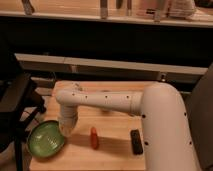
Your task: Push the ceramic bowl across the table
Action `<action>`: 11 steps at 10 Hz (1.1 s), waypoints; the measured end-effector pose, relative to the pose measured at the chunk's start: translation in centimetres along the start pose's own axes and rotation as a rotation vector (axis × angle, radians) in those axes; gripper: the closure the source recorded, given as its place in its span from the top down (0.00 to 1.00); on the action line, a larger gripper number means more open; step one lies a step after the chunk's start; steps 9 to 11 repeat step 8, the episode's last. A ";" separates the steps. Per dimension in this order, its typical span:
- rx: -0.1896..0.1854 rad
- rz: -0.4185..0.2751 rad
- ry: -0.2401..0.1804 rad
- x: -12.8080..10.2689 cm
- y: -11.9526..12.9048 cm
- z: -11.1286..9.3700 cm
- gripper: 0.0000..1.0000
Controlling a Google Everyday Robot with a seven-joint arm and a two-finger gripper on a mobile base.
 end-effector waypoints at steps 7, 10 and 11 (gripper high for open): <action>-0.001 -0.006 -0.005 -0.1 -0.4 0.1 0.01; -0.002 -0.005 -0.006 -0.1 -0.3 0.1 0.01; -0.002 -0.005 -0.006 -0.1 -0.3 0.1 0.01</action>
